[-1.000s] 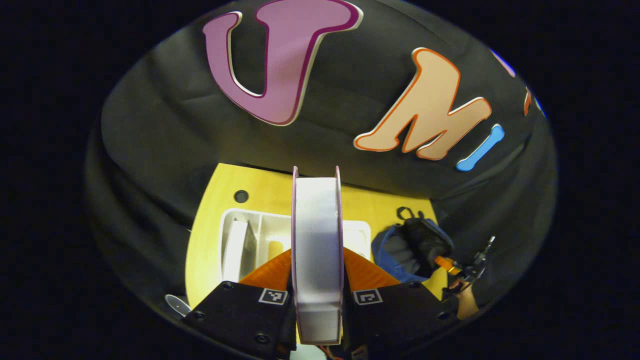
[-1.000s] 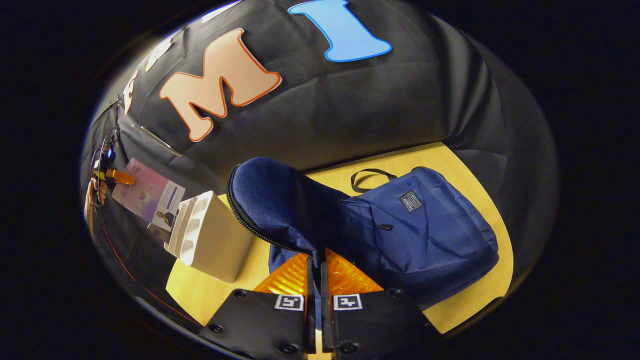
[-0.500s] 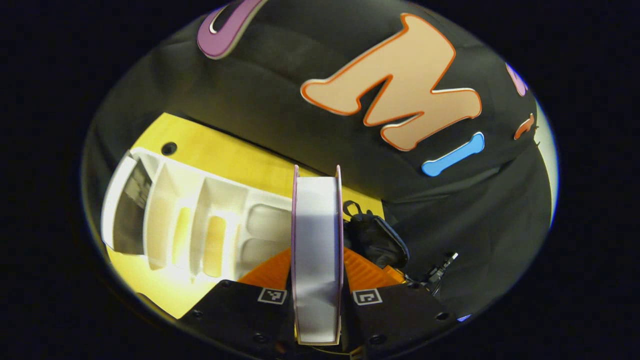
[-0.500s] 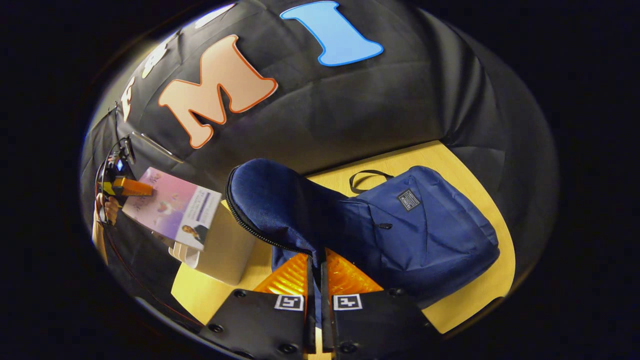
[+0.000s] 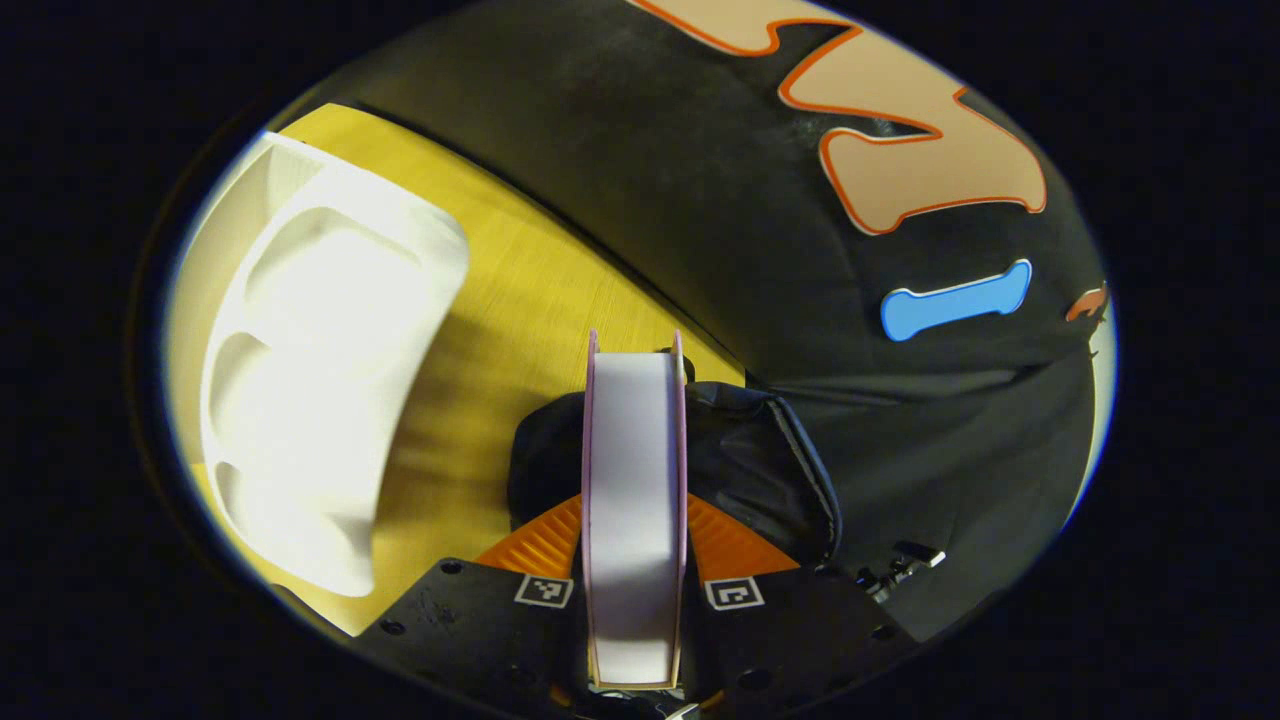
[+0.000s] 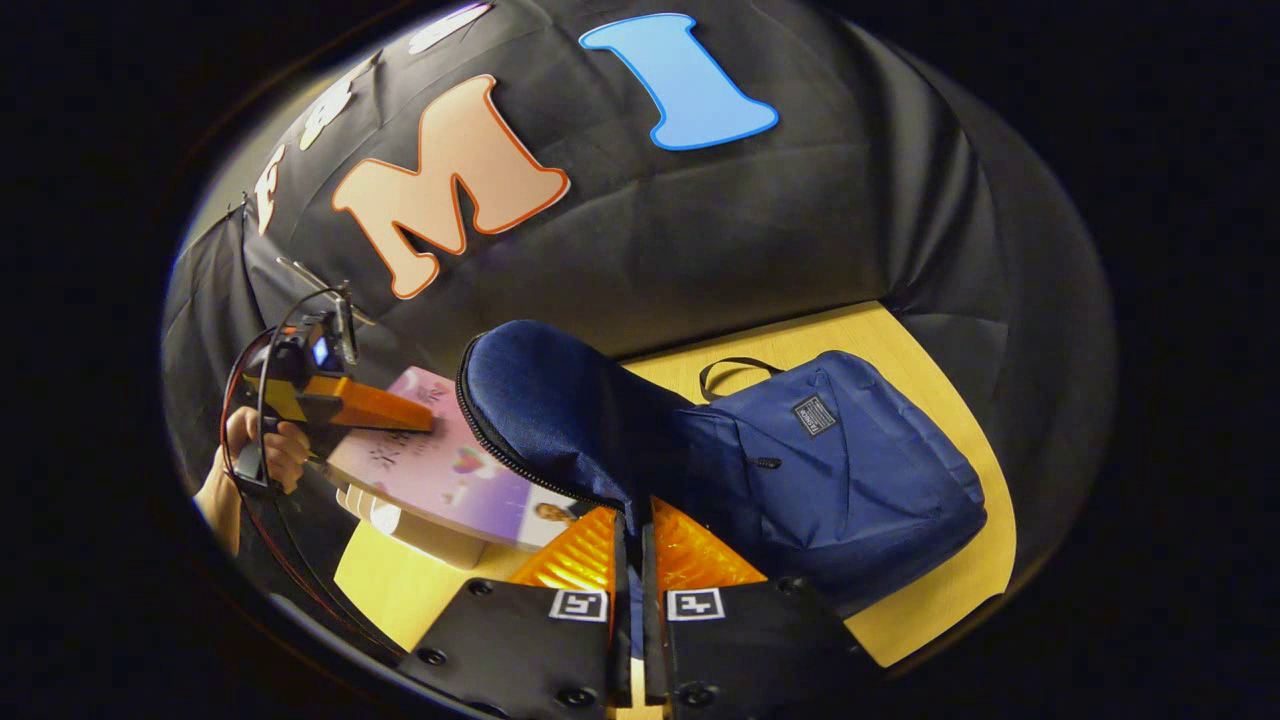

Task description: Open the schoolbag, grab two books from the bookshelf and put them into the schoolbag.

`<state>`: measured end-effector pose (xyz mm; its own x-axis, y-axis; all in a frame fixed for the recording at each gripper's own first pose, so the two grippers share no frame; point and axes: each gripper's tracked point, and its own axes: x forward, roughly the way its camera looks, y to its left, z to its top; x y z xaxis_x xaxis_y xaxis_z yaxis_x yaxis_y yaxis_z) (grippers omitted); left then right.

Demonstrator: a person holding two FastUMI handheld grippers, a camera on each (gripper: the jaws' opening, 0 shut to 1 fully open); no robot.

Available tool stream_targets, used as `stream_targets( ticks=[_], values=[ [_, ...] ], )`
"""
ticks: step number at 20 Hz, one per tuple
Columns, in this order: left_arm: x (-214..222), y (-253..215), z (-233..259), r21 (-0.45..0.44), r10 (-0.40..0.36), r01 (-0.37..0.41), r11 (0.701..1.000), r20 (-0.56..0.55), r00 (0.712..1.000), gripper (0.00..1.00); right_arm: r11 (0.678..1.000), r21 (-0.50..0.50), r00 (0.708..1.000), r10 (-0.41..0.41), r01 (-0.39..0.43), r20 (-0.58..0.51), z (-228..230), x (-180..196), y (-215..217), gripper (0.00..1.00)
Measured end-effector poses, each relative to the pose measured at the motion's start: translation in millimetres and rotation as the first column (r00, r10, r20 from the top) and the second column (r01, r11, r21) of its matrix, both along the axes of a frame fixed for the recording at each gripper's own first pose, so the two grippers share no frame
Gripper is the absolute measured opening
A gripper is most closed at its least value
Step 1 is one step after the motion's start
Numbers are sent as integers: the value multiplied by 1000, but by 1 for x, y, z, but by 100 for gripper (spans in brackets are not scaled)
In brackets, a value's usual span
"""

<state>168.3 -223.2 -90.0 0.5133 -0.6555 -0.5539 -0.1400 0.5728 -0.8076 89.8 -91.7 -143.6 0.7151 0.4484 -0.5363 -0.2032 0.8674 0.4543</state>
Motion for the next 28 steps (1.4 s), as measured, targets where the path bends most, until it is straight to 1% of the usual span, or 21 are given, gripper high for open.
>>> stream_targets(
  ticks=[2, 3, 5, 6, 8, 9, 11, 13, 16, 17, 18, 19, 20, 21, 22, 23, 24, 25, 27, 28],
  values=[
    [5, -29, -11, -35, 1, -2, 999, -11, 1000, 32, 1000, 0, 1000, 3, -3, 10, 2, 1, -1, 8],
    [6, -43, -15, -52, -6, 5, 999, -14, 1000, 35, 1000, 1, 1000, 4, -4, 16, 4, 2, -1, 8],
    [9, -67, -23, -84, -4, 2, 996, -24, 1000, 33, 1000, 3, 1000, 8, -8, 27, 6, 4, -1, 8],
    [8, -78, -25, -115, 4, -7, 993, -33, 999, 32, 1000, 4, 999, 10, -10, 33, 9, 1, -2, 8],
    [7, -99, -32, -162, 24, -35, 986, -66, 998, 33, 1000, 11, 999, 12, -12, 40, 13, 2, -3, 8],
    [4, -104, -36, -172, 30, -43, 984, -80, 996, 31, 1000, 10, 999, 12, -13, 43, 14, 3, -3, 10],
    [3, -115, -41, -208, 50, -70, 976, -99, 994, 35, 1000, 12, 999, 17, -18, 50, 16, 5, -3, 8],
    [4, -127, -44, -266, 73, -104, 958, -125, 989, 34, 1000, 24, 998, 14, -16, 62, 21, 7, -2, 8],
    [3, -133, -48, -322, 81, -122, 939, -137, 987, 33, 999, 33, 998, 3, -6, 65, 23, 6, -4, 8],
    [3, -127, -50, -316, 82, -127, 940, -154, 985, 34, 999, 35, 998, -3, 1, 62, 22, 7, -5, 10],
    [3, -123, -50, -314, 80, -129, 941, -163, 983, 34, 999, 39, 998, -8, 6, 57, 22, 8, -5, 6],
    [4, -122, -48, -319, 78, -128, 939, -165, 983, 34, 999, 46, 998, -12, 10, 55, 22, 8, -6, 7],
    [5, -120, -47, -319, 71, -119, 940, -160, 985, 37, 999, 49, 998, -15, 13, 54, 21, 8, -7, 8],
    [4, -119, -48, -306, 46, -93, 948, -156, 987, 35, 999, 50, 998, -18, 15, 52, 20, 9, -7, 8],
    [3, -113, -56, -247, 34, -72, 966, -153, 988, 37, 999, 52, 999, -18, 16, 46, 18, 9, -6, 8],
    [-1, -109, -69, -158, 17, -41, 987, -150, 989, 41, 998, 55, 999, -19, 16, 42, 18, 10, -6, 8],
    [-3, -104, -79, -96, -5, -10, 995, -145, 989, 49, 998, 54, 999, -18, 16, 40, 17, 9, -5, 8],
    [-6, -101, -84, -58, -15, 7, 998, -146, 989, 57, 998, 54, 999, -18, 16, 39, 16, 10, -4, 8],
    [-8, -100, -94, 32, -11, 16, 999, -156, 988, 72, 998, 54, 999, -17, 15, 34, 14, 9, -4, 8],
    [-11, -96, -101, 86, -19, 32, 996, -157, 987, 72, 998, 54, 999, -17, 16, 31, 13, 9, -4, 8]
  ],
)
